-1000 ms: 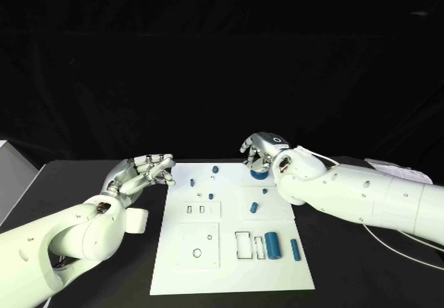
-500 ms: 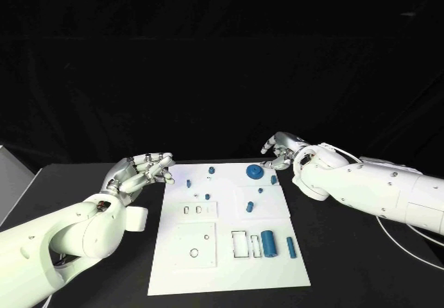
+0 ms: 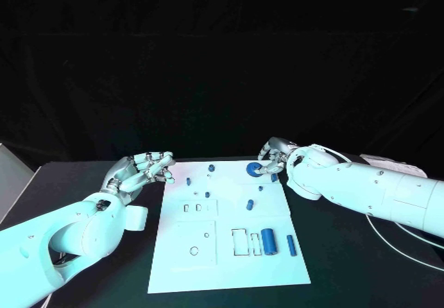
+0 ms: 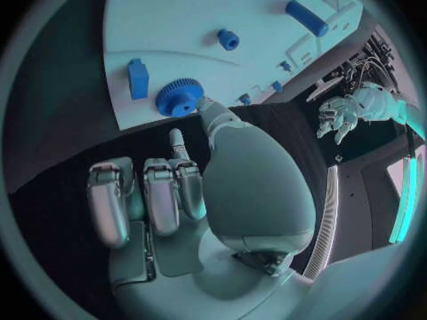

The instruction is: Assemble the parts on the task board

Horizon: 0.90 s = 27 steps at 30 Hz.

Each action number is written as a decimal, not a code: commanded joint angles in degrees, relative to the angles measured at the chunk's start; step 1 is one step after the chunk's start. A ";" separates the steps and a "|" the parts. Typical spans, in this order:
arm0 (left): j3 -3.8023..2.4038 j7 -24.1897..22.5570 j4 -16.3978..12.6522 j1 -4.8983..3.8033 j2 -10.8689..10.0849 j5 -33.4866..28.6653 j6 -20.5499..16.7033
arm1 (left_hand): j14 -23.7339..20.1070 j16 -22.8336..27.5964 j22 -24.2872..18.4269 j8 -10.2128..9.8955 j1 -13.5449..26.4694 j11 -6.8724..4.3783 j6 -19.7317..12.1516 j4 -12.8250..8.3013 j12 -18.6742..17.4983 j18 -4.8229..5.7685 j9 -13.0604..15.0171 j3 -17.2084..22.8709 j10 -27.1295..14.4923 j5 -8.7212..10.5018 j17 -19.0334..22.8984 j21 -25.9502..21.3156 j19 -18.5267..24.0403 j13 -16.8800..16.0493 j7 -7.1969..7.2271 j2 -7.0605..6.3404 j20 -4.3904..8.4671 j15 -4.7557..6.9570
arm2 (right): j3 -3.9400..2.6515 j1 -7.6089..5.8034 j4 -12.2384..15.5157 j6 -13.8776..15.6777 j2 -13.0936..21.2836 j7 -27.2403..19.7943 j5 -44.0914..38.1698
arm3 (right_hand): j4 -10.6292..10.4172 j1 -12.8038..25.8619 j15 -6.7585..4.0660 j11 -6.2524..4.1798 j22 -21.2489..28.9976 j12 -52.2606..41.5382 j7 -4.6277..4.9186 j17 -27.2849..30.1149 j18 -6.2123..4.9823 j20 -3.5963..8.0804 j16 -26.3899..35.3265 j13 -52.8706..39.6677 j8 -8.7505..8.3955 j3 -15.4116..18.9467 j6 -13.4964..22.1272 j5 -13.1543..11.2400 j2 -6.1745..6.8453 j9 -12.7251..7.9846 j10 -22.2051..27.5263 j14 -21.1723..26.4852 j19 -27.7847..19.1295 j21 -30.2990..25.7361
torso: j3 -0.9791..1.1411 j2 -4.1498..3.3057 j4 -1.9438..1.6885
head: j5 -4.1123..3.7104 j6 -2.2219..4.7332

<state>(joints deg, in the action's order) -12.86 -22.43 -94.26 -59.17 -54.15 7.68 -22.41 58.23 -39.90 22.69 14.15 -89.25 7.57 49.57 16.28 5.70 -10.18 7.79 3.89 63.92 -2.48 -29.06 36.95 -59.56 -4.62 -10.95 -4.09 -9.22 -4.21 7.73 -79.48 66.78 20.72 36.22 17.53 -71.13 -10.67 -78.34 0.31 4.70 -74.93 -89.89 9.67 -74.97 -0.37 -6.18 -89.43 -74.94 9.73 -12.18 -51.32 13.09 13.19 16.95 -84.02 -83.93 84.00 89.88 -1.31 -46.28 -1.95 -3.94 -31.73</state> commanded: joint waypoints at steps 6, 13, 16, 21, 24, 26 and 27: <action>-0.05 -0.22 -0.31 0.00 0.07 0.58 1.14 | -0.01 -0.34 0.15 -0.34 0.51 0.06 0.17 0.11 -0.12 -0.13 -0.09 -0.14 -0.40 -0.31 -0.08 0.40 0.49 0.08 -0.10 0.07 0.12 0.29 | -0.01 0.46 -0.65 -1.91 -0.89 1.37 -1.73 | -0.15 -0.66 0.52 0.39 -15.07 -0.11 0.17 -13.78 0.37 -0.50 -0.34 -15.06 0.48 0.45 0.20 0.44 -0.23 0.07 -5.98 -5.80 6.00 0.12 | 0.29 -0.48 -0.20 | -0.02 -0.11; -0.05 -0.24 -0.33 0.00 0.03 0.60 1.08 | -0.03 -0.42 0.30 -0.42 0.48 0.14 0.11 0.06 -0.32 -0.12 -0.10 -0.13 -0.78 -0.30 -0.07 0.60 0.61 0.16 -0.15 0.08 0.10 0.24 | -0.01 0.58 -1.35 -1.11 -1.37 2.19 -2.15 | -0.76 -1.12 0.51 0.35 -15.07 -0.11 0.11 -13.86 0.37 -0.52 -0.36 -15.06 0.79 0.83 -0.10 1.89 -0.55 0.15 -5.98 -5.82 6.00 0.12 | 0.34 -0.55 -0.17 | -0.03 -0.18; -0.05 -0.19 -0.32 0.00 0.03 0.60 1.15 | -0.03 -0.43 0.32 -0.43 0.48 0.16 0.11 0.06 -0.35 -0.12 -0.10 -0.13 -0.84 -0.30 -0.07 0.64 0.63 0.18 -0.16 0.09 0.09 0.23 | -0.01 0.60 -1.61 -0.73 -1.48 2.47 -2.08 | -0.98 -1.24 0.49 0.33 -15.07 -0.11 0.09 -13.86 0.37 -0.52 -0.36 -15.06 0.88 0.93 -0.19 2.44 -0.61 0.17 -5.98 -5.82 6.00 0.12 | 0.33 -0.50 -0.16 | 0.01 -0.24; -0.05 -0.15 -0.24 0.00 0.01 0.60 1.19 | -0.04 -0.44 0.35 -0.42 0.48 0.17 0.13 0.06 -0.39 -0.12 -0.10 -0.12 -0.90 -0.31 -0.07 0.67 0.65 0.19 -0.16 0.12 0.08 0.22 | -0.01 0.60 -1.67 -0.39 -1.57 2.48 -1.90 | -1.28 -1.40 0.47 0.30 -15.07 -0.11 0.05 -13.84 0.37 -0.51 -0.36 -15.06 1.03 0.89 -0.38 2.97 -0.85 0.20 -5.98 -5.81 6.00 0.12 | 0.33 -0.47 -0.17 | 0.07 -0.27; -0.05 -0.11 -0.23 0.00 -0.01 0.60 1.21 | -0.05 -0.46 0.37 -0.42 0.48 0.18 0.15 0.07 -0.42 -0.12 -0.09 -0.11 -0.96 -0.31 -0.07 0.70 0.67 0.21 -0.15 0.14 0.08 0.21 | -0.01 0.60 -1.64 -0.19 -1.64 2.42 -1.82 | -1.47 -1.49 0.44 0.26 -15.07 -0.11 0.00 -13.89 0.37 -0.50 -0.37 -15.06 1.16 0.81 -0.59 3.23 -1.04 0.24 -5.98 -5.83 6.00 0.12 | 0.33 -0.51 -0.19 | 0.09 -0.28; -0.05 -0.09 -0.22 0.00 -0.01 0.60 1.23 | -0.05 -0.46 0.37 -0.42 0.48 0.18 0.15 0.07 -0.42 -0.12 -0.09 -0.11 -0.96 -0.31 -0.07 0.70 0.67 0.21 -0.15 0.14 0.08 0.21 | -0.01 0.61 -1.68 -0.09 -1.72 2.41 -1.80 | -1.51 -1.52 0.44 0.25 -15.07 -0.11 -0.01 -13.87 0.37 -0.49 -0.36 -15.06 1.19 0.78 -0.63 3.27 -1.09 0.25 -5.98 -5.82 6.00 0.12 | 0.32 -0.52 -0.18 | 0.10 -0.23; -0.05 -0.08 -0.22 0.00 -0.01 0.60 1.24 | -0.05 -0.46 0.37 -0.42 0.48 0.18 0.15 0.07 -0.42 -0.12 -0.09 -0.11 -0.96 -0.31 -0.07 0.70 0.67 0.21 -0.15 0.14 0.08 0.21 | -0.01 0.61 -1.71 -0.03 -1.77 2.41 -1.79 | -1.56 -1.57 0.43 0.24 -15.07 -0.11 -0.02 -13.90 0.37 -0.49 -0.37 -15.06 1.22 0.72 -0.67 3.32 -1.18 0.25 -5.98 -5.83 6.00 0.12 | 0.31 -0.51 -0.17 | 0.11 -0.23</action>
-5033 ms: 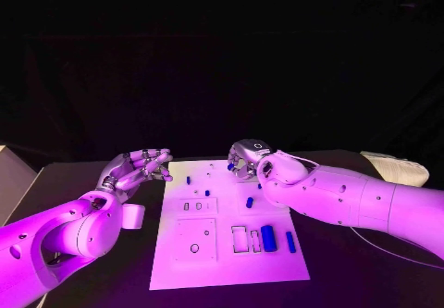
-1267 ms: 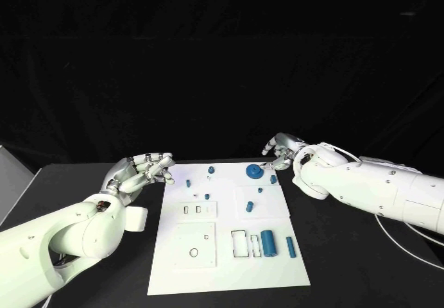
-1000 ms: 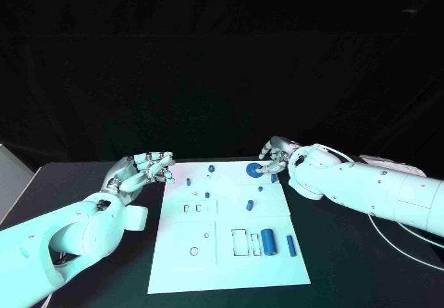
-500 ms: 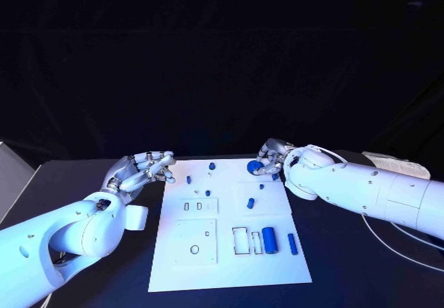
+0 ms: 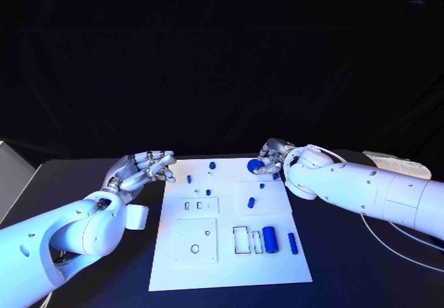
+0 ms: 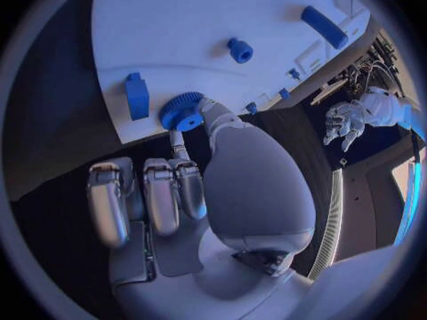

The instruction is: Assemble the parts on the task board

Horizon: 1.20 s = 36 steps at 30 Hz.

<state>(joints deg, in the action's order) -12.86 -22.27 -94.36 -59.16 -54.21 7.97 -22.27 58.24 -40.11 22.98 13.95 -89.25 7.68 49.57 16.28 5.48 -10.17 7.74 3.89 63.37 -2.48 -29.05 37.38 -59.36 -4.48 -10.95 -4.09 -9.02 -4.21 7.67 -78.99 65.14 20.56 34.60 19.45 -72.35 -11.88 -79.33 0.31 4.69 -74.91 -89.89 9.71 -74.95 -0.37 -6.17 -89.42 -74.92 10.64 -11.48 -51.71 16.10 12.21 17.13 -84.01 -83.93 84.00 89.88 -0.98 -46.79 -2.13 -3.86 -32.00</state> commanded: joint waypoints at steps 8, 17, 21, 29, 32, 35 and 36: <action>-0.05 -0.15 -0.15 -0.01 0.05 0.32 1.14 | -0.06 -0.26 0.10 -0.21 0.48 0.07 0.18 0.07 -0.23 -0.12 -0.04 -0.10 -0.48 -0.31 -0.08 0.30 0.49 0.08 -0.14 0.16 -0.13 0.21 | 0.05 0.11 -0.19 0.45 -0.52 0.56 -0.61 | -0.64 -0.79 0.35 0.16 -15.09 -0.11 -0.18 -13.96 0.37 -0.44 -0.38 -15.08 0.61 -0.25 -0.81 0.40 -0.51 0.15 -5.99 -5.83 6.00 0.12 | -0.02 -0.05 0.02 | 0.03 0.01; -0.05 0.08 -0.13 -0.01 0.02 0.32 1.20 | -0.07 -0.27 0.14 -0.21 0.47 0.08 0.21 0.06 -0.26 -0.12 -0.03 -0.09 -0.53 -0.30 -0.07 0.35 0.53 0.09 -0.15 0.18 -0.14 0.20 | 0.05 0.11 0.00 1.17 -0.54 -0.07 -0.62 | -1.14 -2.65 -1.03 -0.86 -15.09 -0.11 -1.35 -13.84 0.37 0.73 -0.35 -15.08 1.21 -5.62 -4.19 1.17 -2.08 0.08 -5.99 -5.80 6.00 0.12 | -0.03 -0.02 0.04 | 0.11 -0.11; -0.05 0.22 -0.14 -0.01 0.01 0.32 1.23 | -0.08 -0.28 0.16 -0.21 0.43 0.08 0.22 0.04 -0.28 -0.12 -0.03 -0.07 -0.56 -0.31 -0.07 0.38 0.55 0.10 -0.15 0.20 -0.14 0.20 | 0.05 0.11 0.19 1.98 -0.54 -0.12 -0.78 | -1.25 -2.27 -1.46 -1.23 -15.09 -0.11 -1.77 -13.77 0.37 1.16 -0.33 -15.08 1.41 -7.33 -5.29 1.43 -1.89 0.10 -5.99 -5.79 6.00 0.12 | -0.02 0.02 0.06 | 0.13 -0.06; -0.05 0.36 -0.16 -0.01 -0.01 0.32 1.28 | -0.11 -0.30 0.22 -0.21 0.27 0.09 0.25 -0.04 -0.31 -0.13 -0.02 0.02 -0.62 -0.30 -0.06 0.47 0.60 0.12 -0.15 0.28 -0.15 0.20 | 0.05 0.11 0.98 4.12 -0.42 0.18 -2.61 | -1.56 -1.28 -1.67 -1.45 -15.09 -0.11 -1.97 -13.81 0.37 1.40 -0.33 -15.08 1.45 -7.93 -5.77 1.20 -1.17 0.11 -5.99 -5.80 6.00 0.12 | -0.02 0.00 0.04 | 0.10 0.10; -0.05 0.38 -0.11 -0.01 0.00 0.32 1.29 | -0.11 -0.30 0.22 -0.21 0.27 0.09 0.25 -0.04 -0.31 -0.13 -0.02 0.02 -0.62 -0.30 -0.06 0.47 0.60 0.12 -0.15 0.28 -0.15 0.20 | 0.05 0.12 2.26 5.60 -0.04 0.11 -4.64 | -1.57 -1.20 -1.68 -1.49 -15.09 -0.11 -2.01 -13.84 0.37 1.42 -0.34 -15.08 1.48 -7.98 -5.85 1.19 -1.08 0.12 -5.99 -5.81 6.00 0.12 | 0.00 -0.02 0.00 | 0.10 0.22; -0.05 0.39 -0.03 -0.01 0.01 0.32 1.29 | -0.11 -0.30 0.22 -0.21 0.27 0.09 0.25 -0.04 -0.31 -0.13 -0.02 0.02 -0.62 -0.30 -0.06 0.47 0.60 0.12 -0.15 0.28 -0.15 0.20 | 0.03 0.11 4.29 6.95 0.47 -0.04 -7.35 | -1.54 -1.19 -1.69 -1.54 -15.09 -0.11 -2.07 -13.83 0.37 1.43 -0.33 -15.08 1.53 -8.08 -5.98 1.20 -0.98 0.14 -5.99 -5.81 6.00 0.12 | -0.01 0.02 0.01 | 0.16 0.25; -0.05 0.39 0.00 -0.01 0.00 0.32 1.28 | -0.11 -0.30 0.22 -0.21 0.27 0.09 0.25 -0.04 -0.31 -0.13 -0.02 0.02 -0.62 -0.30 -0.06 0.47 0.60 0.12 -0.15 0.28 -0.15 0.20 | 0.02 0.11 5.04 7.29 0.59 -0.09 -8.26 | -1.53 -1.19 -1.69 -1.54 -15.09 -0.11 -2.07 -13.84 0.37 1.44 -0.34 -15.08 1.53 -8.09 -5.99 1.20 -0.96 0.15 -5.99 -5.81 6.00 0.12 | 0.00 0.02 0.05 | 0.22 0.22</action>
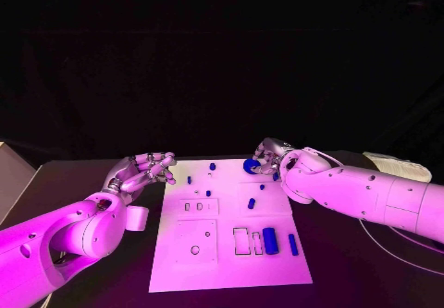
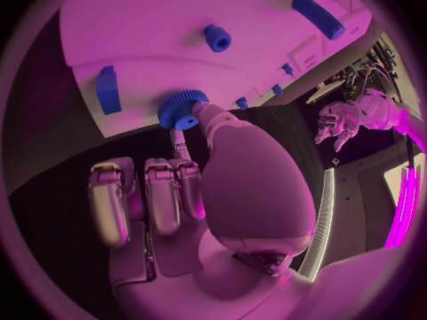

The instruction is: Assemble the parts on the task board

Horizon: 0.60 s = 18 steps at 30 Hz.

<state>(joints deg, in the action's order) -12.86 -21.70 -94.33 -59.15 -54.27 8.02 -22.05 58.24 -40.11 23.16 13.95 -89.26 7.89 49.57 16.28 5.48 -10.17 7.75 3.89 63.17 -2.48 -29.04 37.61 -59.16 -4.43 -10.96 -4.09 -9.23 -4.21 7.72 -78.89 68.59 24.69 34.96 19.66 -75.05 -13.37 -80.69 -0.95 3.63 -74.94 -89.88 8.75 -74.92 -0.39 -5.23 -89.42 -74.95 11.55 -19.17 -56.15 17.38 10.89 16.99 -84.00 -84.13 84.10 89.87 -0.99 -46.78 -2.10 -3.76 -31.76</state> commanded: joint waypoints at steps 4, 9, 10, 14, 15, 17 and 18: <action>-0.05 -0.19 0.06 -0.01 0.07 0.25 1.02 | -0.11 -0.30 0.05 -0.21 0.28 -0.12 0.25 -0.04 -0.31 -0.13 -0.03 0.03 -0.42 -0.30 -0.07 0.24 0.40 0.07 -0.15 0.28 0.06 0.20 | -0.06 -0.01 3.96 4.13 0.08 -0.49 -8.67 | -0.02 0.23 -0.44 -0.53 -15.06 -0.12 -1.15 -13.95 0.39 0.52 -0.36 -15.05 0.65 -0.46 -1.66 -0.12 0.51 0.31 -6.00 -5.63 5.90 0.13 | 0.03 -0.01 0.12 | 0.20 -0.01; -0.05 -0.20 0.11 -0.01 0.17 0.24 1.07 | -0.11 -0.30 0.05 -0.21 0.28 -0.12 0.25 -0.04 -0.31 -0.13 -0.03 0.03 -0.42 -0.30 -0.07 0.24 0.40 0.07 -0.15 0.28 0.06 0.20 | -0.06 -0.01 5.67 4.39 -1.45 -0.60 -12.10 | -0.01 0.28 -0.46 -0.55 -15.06 -0.12 -1.17 -13.94 0.39 0.53 -0.36 -15.05 0.66 -0.49 -1.71 -0.17 0.63 0.31 -6.00 -5.63 5.90 0.13 | -0.01 -0.02 -0.01 | 0.07 0.10; -0.04 -0.20 0.11 -0.01 0.19 0.23 1.08 | -0.11 -0.30 0.05 -0.21 0.28 -0.12 0.25 -0.04 -0.31 -0.13 -0.03 0.03 -0.42 -0.30 -0.07 0.24 0.40 0.07 -0.15 0.28 0.06 0.20 | -0.05 0.01 5.75 4.40 -1.88 -0.66 -12.53 | -0.01 0.28 -0.46 -0.55 -15.06 -0.12 -1.17 -13.94 0.39 0.53 -0.36 -15.05 0.66 -0.49 -1.71 -0.17 0.63 0.31 -6.00 -5.63 5.90 0.13 | -0.06 0.00 0.00 | -0.03 0.12; -0.04 -0.19 0.12 -0.01 0.27 0.23 1.09 | -0.11 -0.30 0.05 -0.21 0.28 -0.12 0.25 -0.04 -0.31 -0.13 -0.03 0.03 -0.42 -0.30 -0.07 0.24 0.40 0.07 -0.15 0.28 0.06 0.20 | -0.01 0.37 5.90 4.14 -3.46 -0.79 -13.96 | 0.05 0.32 -0.51 -0.56 -15.06 -0.12 -1.20 -13.89 0.39 0.56 -0.35 -15.05 0.62 -0.54 -1.71 -0.32 0.89 0.30 -6.00 -5.62 5.90 0.13 | -0.06 -0.04 -0.05 | -0.07 0.19; -0.04 -0.18 0.12 -0.01 0.29 0.22 1.09 | -0.11 -0.30 0.05 -0.21 0.28 -0.12 0.25 -0.04 -0.31 -0.13 -0.03 0.03 -0.42 -0.30 -0.07 0.24 0.40 0.07 -0.15 0.28 0.06 0.20 | -0.01 0.50 5.86 4.09 -3.89 -0.81 -14.27 | 0.05 0.32 -0.51 -0.56 -15.06 -0.12 -1.20 -13.89 0.39 0.56 -0.35 -15.05 0.62 -0.54 -1.71 -0.32 0.89 0.30 -6.00 -5.62 5.90 0.13 | -0.04 -0.08 -0.08 | -0.03 0.26; -0.04 -0.17 0.13 -0.01 0.33 0.22 1.09 | -0.15 -0.33 0.13 -0.25 0.13 -0.11 0.24 -0.10 -0.35 -0.14 -0.03 0.08 -0.48 -0.30 -0.05 0.36 0.48 0.09 -0.18 0.29 0.06 0.19 | 0.00 0.68 5.63 4.01 -4.62 -0.85 -14.68 | 0.05 0.38 -0.52 -0.56 -15.06 -0.12 -1.18 -13.90 0.39 0.58 -0.35 -15.05 0.58 -0.57 -1.67 -0.40 1.00 0.28 -6.00 -5.62 5.90 0.13 | -0.03 -0.11 -0.11 | -0.02 0.41; -0.04 -0.17 0.15 -0.01 0.37 0.22 1.09 | -0.15 -0.33 0.13 -0.25 0.13 -0.11 0.24 -0.10 -0.35 -0.14 -0.03 0.08 -0.48 -0.30 -0.05 0.36 0.48 0.09 -0.18 0.29 0.06 0.19 | 0.00 0.77 5.41 3.97 -5.08 -0.87 -14.86 | 0.05 0.38 -0.52 -0.56 -15.06 -0.12 -1.18 -13.90 0.39 0.58 -0.35 -15.05 0.58 -0.57 -1.67 -0.40 1.00 0.28 -6.00 -5.62 5.90 0.13 | -0.05 -0.10 -0.12 | -0.05 0.44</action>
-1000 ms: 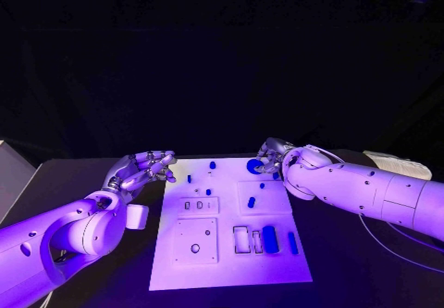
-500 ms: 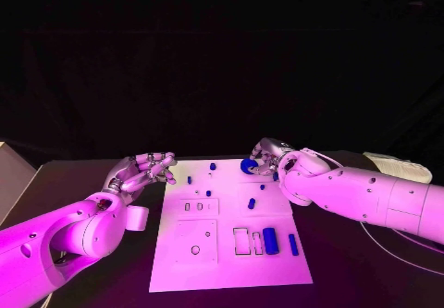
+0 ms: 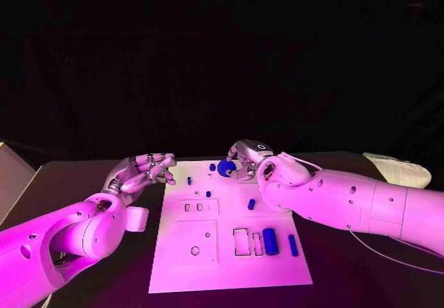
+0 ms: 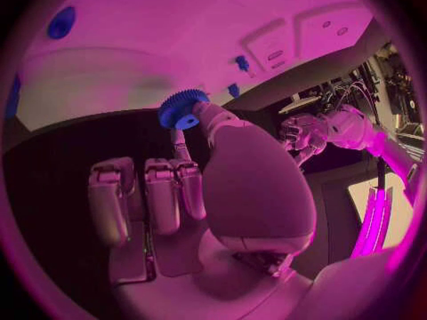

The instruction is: Assemble the parts on the task board

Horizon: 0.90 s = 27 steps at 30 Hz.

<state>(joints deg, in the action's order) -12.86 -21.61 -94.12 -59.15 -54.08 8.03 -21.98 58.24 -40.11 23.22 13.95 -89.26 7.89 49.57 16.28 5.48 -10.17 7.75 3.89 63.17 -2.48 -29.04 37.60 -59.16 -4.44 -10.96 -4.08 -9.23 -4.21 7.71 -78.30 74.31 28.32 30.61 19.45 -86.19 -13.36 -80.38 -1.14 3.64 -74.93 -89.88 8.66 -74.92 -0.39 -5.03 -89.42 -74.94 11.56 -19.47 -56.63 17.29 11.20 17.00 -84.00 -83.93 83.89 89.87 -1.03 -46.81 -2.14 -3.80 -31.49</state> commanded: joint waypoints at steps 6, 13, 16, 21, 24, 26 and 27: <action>-0.05 -0.24 -0.17 -0.02 0.27 0.21 1.04 | -0.15 -0.34 0.07 -0.25 0.13 -0.11 0.24 -0.10 -0.34 -0.13 -0.04 0.08 -0.48 -0.30 -0.06 0.36 0.48 0.10 -0.18 0.29 0.06 0.19 | 0.01 0.57 -1.88 0.05 -3.18 -0.73 -4.43 | 0.04 0.12 -0.35 -0.56 -15.07 -0.12 -1.07 -13.80 0.39 0.40 -0.33 -15.06 0.53 -0.29 -1.16 -0.38 0.80 0.27 -6.00 -5.80 6.11 0.13 | -0.12 -0.13 -0.12 | 0.04 0.19; -0.05 -0.22 -0.32 -0.02 0.36 0.21 1.04 | -0.17 -0.36 0.13 -0.30 0.09 -0.08 0.19 -0.10 -0.37 -0.13 -0.05 0.09 -0.53 -0.30 -0.05 0.44 0.53 0.11 -0.23 0.27 0.05 0.18 | 0.02 1.23 -4.09 -0.78 -5.59 -0.83 -4.61 | 0.04 0.14 -0.35 -0.56 -15.07 -0.12 -1.07 -13.84 0.39 0.41 -0.34 -15.06 0.51 -0.30 -1.14 -0.41 0.84 0.26 -6.00 -5.81 6.11 0.13 | -0.09 -0.14 -0.10 | 0.36 0.36; -0.05 -0.22 -0.39 -0.02 0.35 0.21 1.03 | -0.17 -0.36 0.13 -0.30 0.09 -0.08 0.19 -0.10 -0.37 -0.13 -0.05 0.09 -0.53 -0.30 -0.05 0.44 0.53 0.11 -0.23 0.27 0.05 0.18 | 0.02 1.49 -4.62 -0.96 -6.22 -0.82 -4.64 | 0.04 0.14 -0.35 -0.56 -15.07 -0.12 -1.07 -13.84 0.39 0.41 -0.34 -15.06 0.51 -0.30 -1.14 -0.41 0.84 0.26 -6.00 -5.81 6.11 0.13 | -0.07 -0.16 -0.08 | 0.54 0.13; -0.05 -0.16 -0.50 -0.03 0.24 0.21 0.98 | -0.18 -0.38 0.19 -0.36 0.07 -0.02 0.11 -0.10 -0.41 -0.13 -0.07 0.08 -0.60 -0.30 -0.04 0.52 0.58 0.13 -0.31 0.24 0.04 0.15 | 0.03 1.74 -5.57 -1.18 -7.06 -0.68 -4.85 | 0.03 0.21 -0.35 -0.56 -15.07 -0.12 -1.05 -13.78 0.39 0.42 -0.32 -15.06 0.45 -0.32 -1.09 -0.46 0.96 0.24 -6.00 -5.79 6.11 0.13 | -0.07 -0.12 -0.11 | 0.75 -0.02; -0.05 -0.15 -0.55 -0.03 0.13 0.21 0.95 | -0.18 -0.38 0.19 -0.36 0.07 -0.02 0.11 -0.10 -0.41 -0.13 -0.07 0.08 -0.60 -0.30 -0.04 0.52 0.58 0.13 -0.31 0.24 0.04 0.15 | 0.03 1.79 -6.06 -1.35 -7.36 -0.62 -4.89 | 0.03 0.21 -0.35 -0.56 -15.07 -0.12 -1.05 -13.78 0.39 0.42 -0.32 -15.06 0.45 -0.32 -1.09 -0.46 0.96 0.24 -6.00 -5.79 6.11 0.13 | -0.08 -0.10 -0.10 | 0.81 -0.18; -0.05 -0.16 -0.58 -0.04 0.06 0.21 0.92 | -0.18 -0.38 0.19 -0.36 0.07 -0.02 0.11 -0.10 -0.41 -0.13 -0.07 0.08 -0.60 -0.30 -0.04 0.52 0.58 0.13 -0.31 0.24 0.04 0.15 | 0.05 1.81 -6.47 -1.45 -7.66 -0.54 -4.90 | 0.02 0.27 -0.35 -0.55 -15.07 -0.12 -1.03 -13.78 0.39 0.43 -0.32 -15.06 0.40 -0.36 -1.03 -0.49 1.04 0.22 -6.00 -5.79 6.11 0.13 | 0.00 -0.06 0.04 | 0.99 -0.26; -0.05 -0.17 -0.61 -0.04 0.03 0.21 0.91 | -0.18 -0.38 0.19 -0.36 0.07 -0.02 0.11 -0.10 -0.41 -0.13 -0.07 0.08 -0.60 -0.30 -0.04 0.52 0.58 0.13 -0.31 0.24 0.04 0.15 | 0.06 1.81 -6.64 -1.46 -7.80 -0.48 -4.93 | 0.02 0.27 -0.35 -0.55 -15.07 -0.12 -1.03 -13.78 0.39 0.43 -0.32 -15.06 0.40 -0.36 -1.03 -0.49 1.04 0.22 -6.00 -5.79 6.11 0.13 | 0.03 -0.06 0.09 | 1.05 -0.29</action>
<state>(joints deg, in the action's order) -12.86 -21.49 -94.51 -59.16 -54.08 8.03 -21.95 58.24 -40.11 23.36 13.96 -89.26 7.68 49.57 16.28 5.27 -10.17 7.75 3.89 62.96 -2.48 -29.03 37.83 -58.95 -4.38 -10.96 -4.08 -9.01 -4.21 7.75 -76.52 67.87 27.81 23.04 19.22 -90.01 -13.36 -79.78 -1.13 3.65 -74.91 -89.88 8.56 -74.91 -0.39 -5.04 -89.42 -74.92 11.89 -19.47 -56.72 16.92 11.80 17.04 -83.99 -83.93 83.89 89.87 -1.07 -46.92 -2.18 -2.89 -31.67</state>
